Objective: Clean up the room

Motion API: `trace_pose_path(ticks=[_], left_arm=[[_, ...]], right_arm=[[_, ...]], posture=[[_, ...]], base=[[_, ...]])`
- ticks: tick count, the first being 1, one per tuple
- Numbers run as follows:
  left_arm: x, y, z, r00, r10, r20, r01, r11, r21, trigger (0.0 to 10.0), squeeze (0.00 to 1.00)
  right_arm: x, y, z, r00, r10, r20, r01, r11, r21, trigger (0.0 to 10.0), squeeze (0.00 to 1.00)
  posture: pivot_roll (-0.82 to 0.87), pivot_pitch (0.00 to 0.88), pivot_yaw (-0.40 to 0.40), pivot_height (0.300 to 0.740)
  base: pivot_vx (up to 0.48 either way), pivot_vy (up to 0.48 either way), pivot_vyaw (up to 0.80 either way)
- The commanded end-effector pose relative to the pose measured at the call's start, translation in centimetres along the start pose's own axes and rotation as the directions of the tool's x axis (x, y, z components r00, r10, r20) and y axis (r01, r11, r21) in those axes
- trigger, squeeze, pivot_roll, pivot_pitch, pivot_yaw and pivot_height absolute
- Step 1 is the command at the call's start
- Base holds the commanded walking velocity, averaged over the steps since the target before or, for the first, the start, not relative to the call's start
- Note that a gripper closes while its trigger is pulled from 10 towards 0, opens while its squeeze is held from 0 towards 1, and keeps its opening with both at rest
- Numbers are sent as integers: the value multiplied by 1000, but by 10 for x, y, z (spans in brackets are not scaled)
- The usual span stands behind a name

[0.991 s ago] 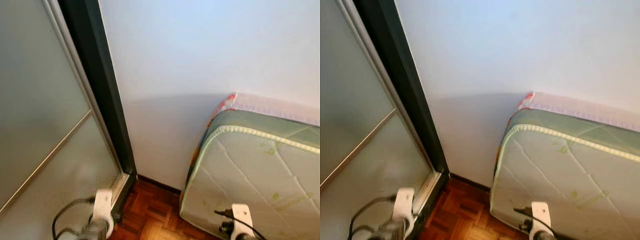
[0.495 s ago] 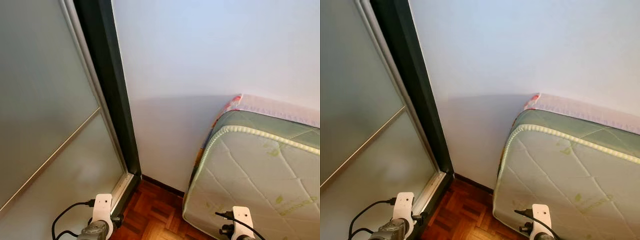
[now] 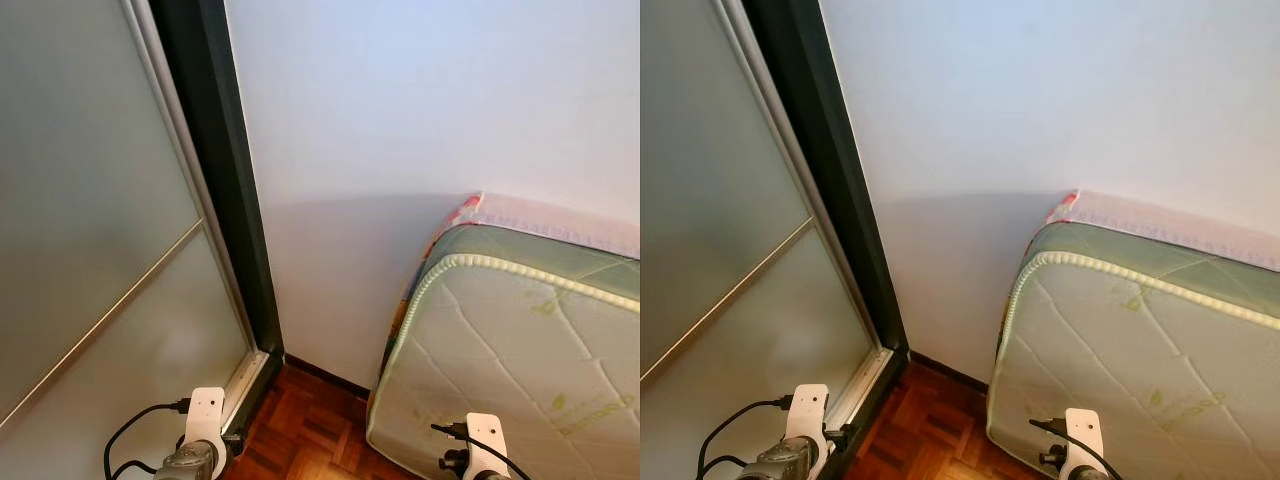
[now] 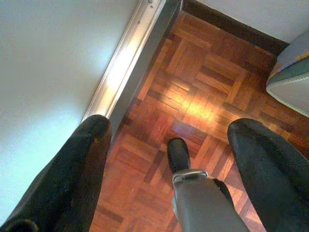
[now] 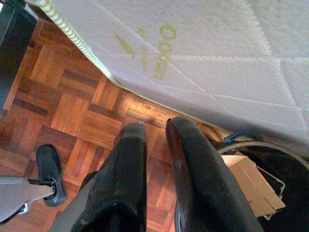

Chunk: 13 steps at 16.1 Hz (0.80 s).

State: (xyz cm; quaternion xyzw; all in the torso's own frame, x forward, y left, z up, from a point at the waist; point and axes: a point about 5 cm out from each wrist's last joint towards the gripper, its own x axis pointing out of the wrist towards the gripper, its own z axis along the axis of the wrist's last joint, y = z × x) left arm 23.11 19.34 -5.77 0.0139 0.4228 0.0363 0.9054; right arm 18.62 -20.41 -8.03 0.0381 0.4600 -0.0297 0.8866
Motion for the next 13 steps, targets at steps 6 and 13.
trace_pose_path(ticks=[6, 13], left_arm=[[-1, 2, -6, 999, -1, -32, 2, 1000, 17, 10000, 0], [-1, 2, -6, 1000, -3, -30, 3, 1000, 13, 10000, 0]], right_arm=[[0, 0, -3, 1000, 0, -12, 0, 1000, 9, 10000, 0], [0, 0, -3, 1000, -2, -11, 2, 1000, 11, 10000, 0]], posture=[[21, 23, 1, 740], [23, 34, -2, 740]], base=[[0, 0, 0], [0, 0, 0]])
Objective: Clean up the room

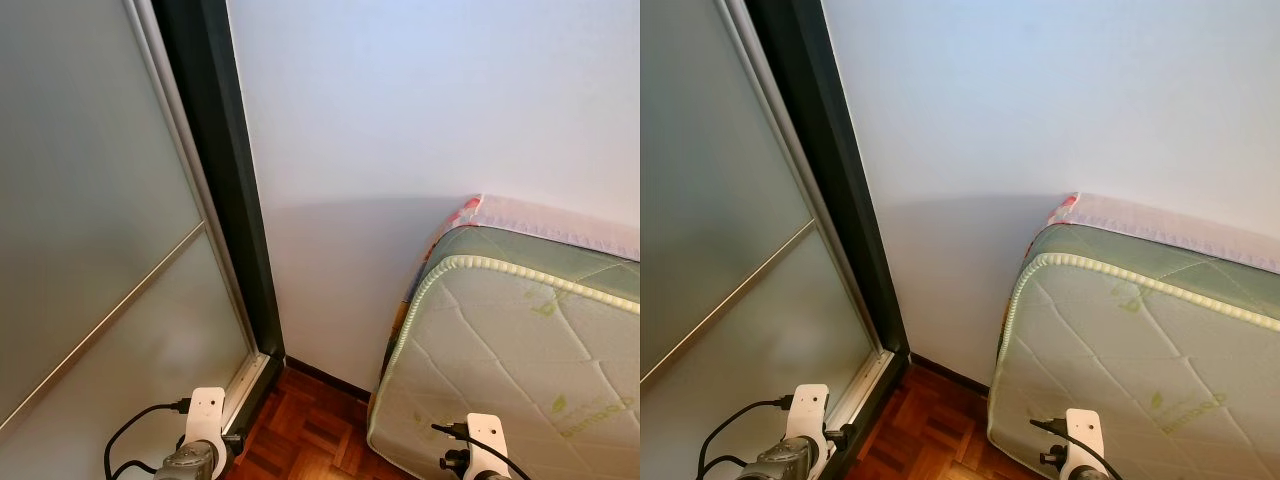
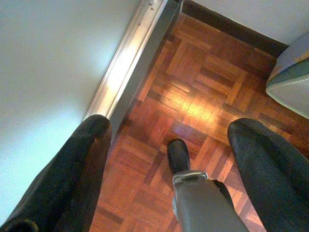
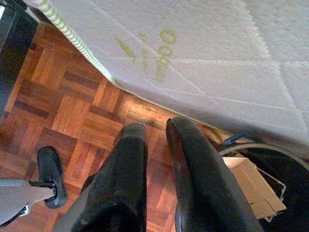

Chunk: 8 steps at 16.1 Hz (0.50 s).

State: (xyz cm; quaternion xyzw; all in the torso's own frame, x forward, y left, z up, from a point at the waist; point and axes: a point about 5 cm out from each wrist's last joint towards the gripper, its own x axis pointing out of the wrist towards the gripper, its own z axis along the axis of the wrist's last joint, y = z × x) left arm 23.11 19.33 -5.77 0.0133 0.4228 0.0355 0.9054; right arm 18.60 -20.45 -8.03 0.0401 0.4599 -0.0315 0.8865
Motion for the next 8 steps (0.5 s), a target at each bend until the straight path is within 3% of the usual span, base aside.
trace_pose_path(ticks=[1, 8], left_arm=[[-1, 2, -5, 1000, -2, -29, 2, 1000, 15, 10000, 0], [-1, 2, -5, 1000, 1, -29, -1, 1000, 5, 10000, 0]], right_arm=[[0, 0, -2, 1000, 0, -11, 0, 1000, 8, 10000, 0], [0, 1, -2, 1000, 4, -12, -4, 1000, 11, 10000, 0]], posture=[[24, 36, -1, 740], [35, 44, -5, 740]], base=[[0, 0, 0], [0, 0, 0]])
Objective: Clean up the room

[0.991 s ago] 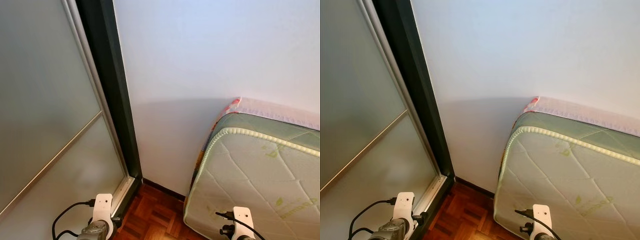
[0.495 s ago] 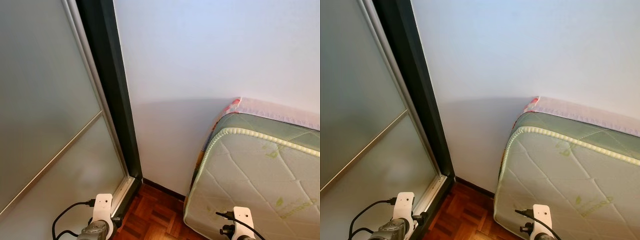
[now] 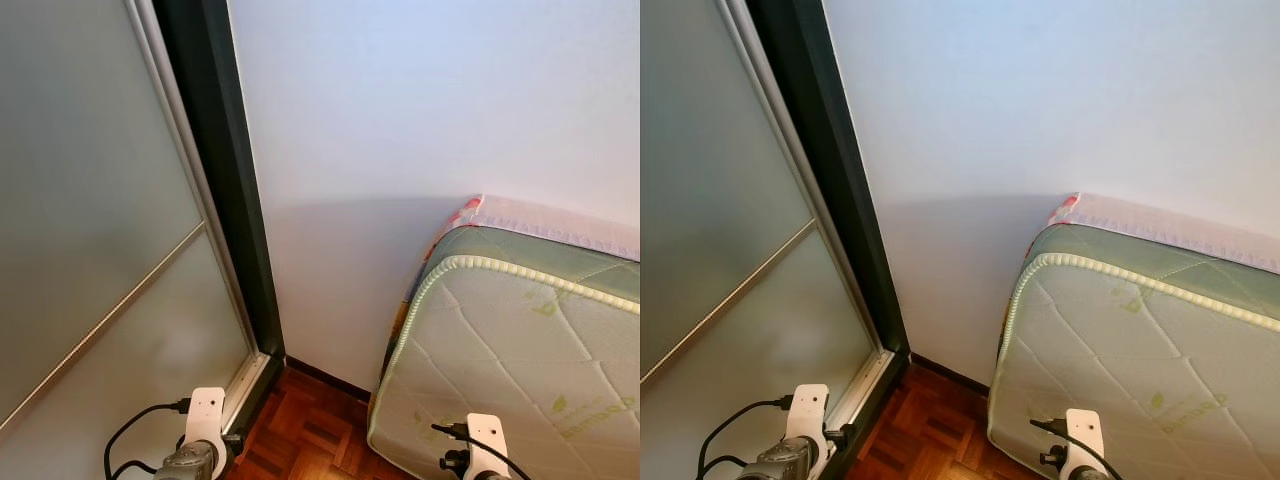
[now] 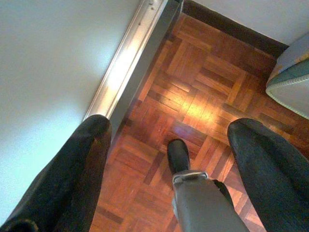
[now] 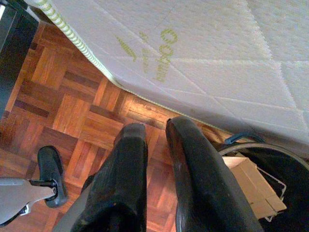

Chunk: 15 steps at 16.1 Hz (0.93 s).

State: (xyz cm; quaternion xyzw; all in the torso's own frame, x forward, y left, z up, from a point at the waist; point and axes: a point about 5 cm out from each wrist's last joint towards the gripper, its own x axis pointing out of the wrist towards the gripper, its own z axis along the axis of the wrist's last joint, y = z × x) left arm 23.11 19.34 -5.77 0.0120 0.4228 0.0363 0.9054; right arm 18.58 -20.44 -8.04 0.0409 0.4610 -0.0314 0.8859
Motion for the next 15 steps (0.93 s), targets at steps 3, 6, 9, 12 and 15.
trace_pose_path(ticks=[3, 6, 9, 12, 15], left_arm=[[0, 2, -5, 1000, 2, -29, -2, 1000, 5, 10000, 0], [0, 2, -5, 1000, 1, -30, -1, 1000, 5, 10000, 0], [0, 2, -4, 1000, -2, -29, 2, 1000, 9, 10000, 0], [0, 2, -4, 1000, -3, -30, 3, 1000, 13, 10000, 0], [0, 1, -4, 1000, -5, -30, 5, 1000, 15, 10000, 0]], right_arm=[[0, 0, -2, 1000, 0, -10, 0, 1000, 11, 10000, 0], [0, 1, -2, 1000, 2, -10, -2, 1000, 17, 10000, 0], [0, 0, -2, 1000, -1, -10, 1, 1000, 15, 10000, 0], [0, 1, -2, 1000, -1, -10, 1, 1000, 17, 10000, 0], [0, 0, -2, 1000, -1, -10, 1, 1000, 17, 10000, 0]], posture=[[35, 44, -8, 740], [35, 44, -8, 740], [29, 46, -8, 740], [27, 48, -7, 740], [25, 45, -7, 740]], base=[[-249, 0, 0], [-252, 0, 0], [-285, 0, 0], [-306, 0, 0], [-308, 0, 0]])
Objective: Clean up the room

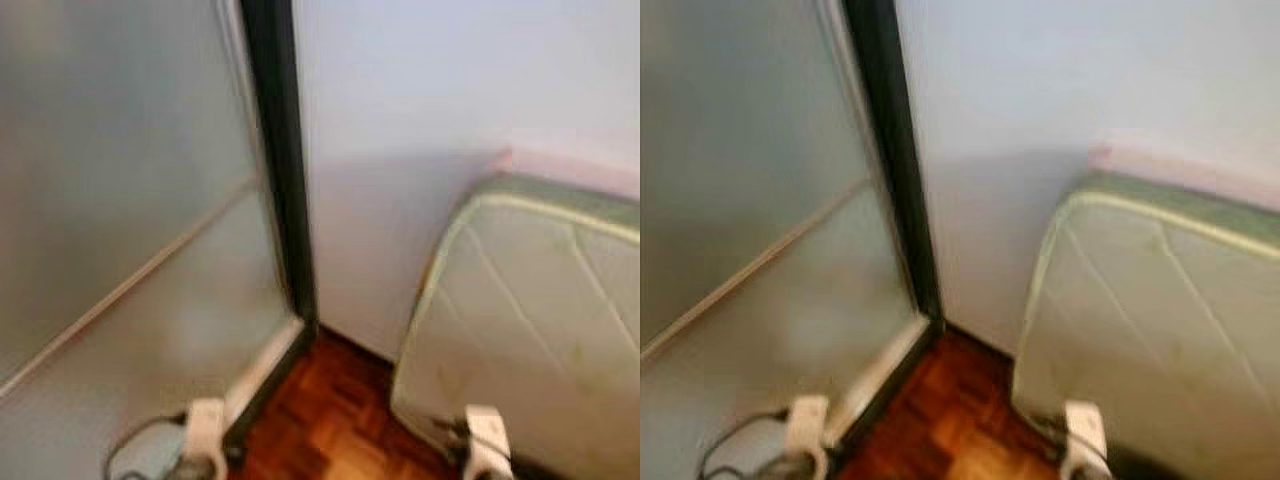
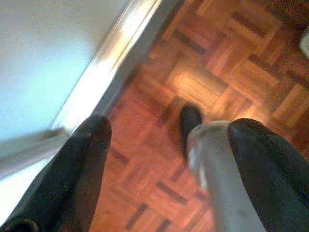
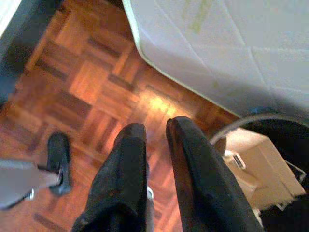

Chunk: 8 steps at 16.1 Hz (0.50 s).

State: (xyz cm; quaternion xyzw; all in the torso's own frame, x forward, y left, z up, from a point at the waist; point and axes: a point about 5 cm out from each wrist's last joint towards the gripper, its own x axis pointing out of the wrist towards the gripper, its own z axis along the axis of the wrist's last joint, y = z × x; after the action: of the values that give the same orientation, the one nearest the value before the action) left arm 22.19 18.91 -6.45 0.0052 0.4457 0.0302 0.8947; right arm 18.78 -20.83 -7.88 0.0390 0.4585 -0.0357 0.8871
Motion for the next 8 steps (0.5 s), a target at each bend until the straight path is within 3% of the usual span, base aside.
trace_pose_path(ticks=[1, 8], left_arm=[[0, 5, 7, 1000, 10, 20, -11, 1000, 21, 10000, 0], [0, 5, 6, 1000, 5, 16, -5, 1000, 28, 10000, 0]], right_arm=[[0, 4, -5, 1000, 9, -16, -8, 1000, 16, 10000, 0], [0, 4, -6, 1000, 15, -17, -15, 1000, 16, 10000, 0]], posture=[[25, 40, -8, 740], [25, 26, -3, 740]], base=[[-307, 0, 0], [-309, 0, 0]])
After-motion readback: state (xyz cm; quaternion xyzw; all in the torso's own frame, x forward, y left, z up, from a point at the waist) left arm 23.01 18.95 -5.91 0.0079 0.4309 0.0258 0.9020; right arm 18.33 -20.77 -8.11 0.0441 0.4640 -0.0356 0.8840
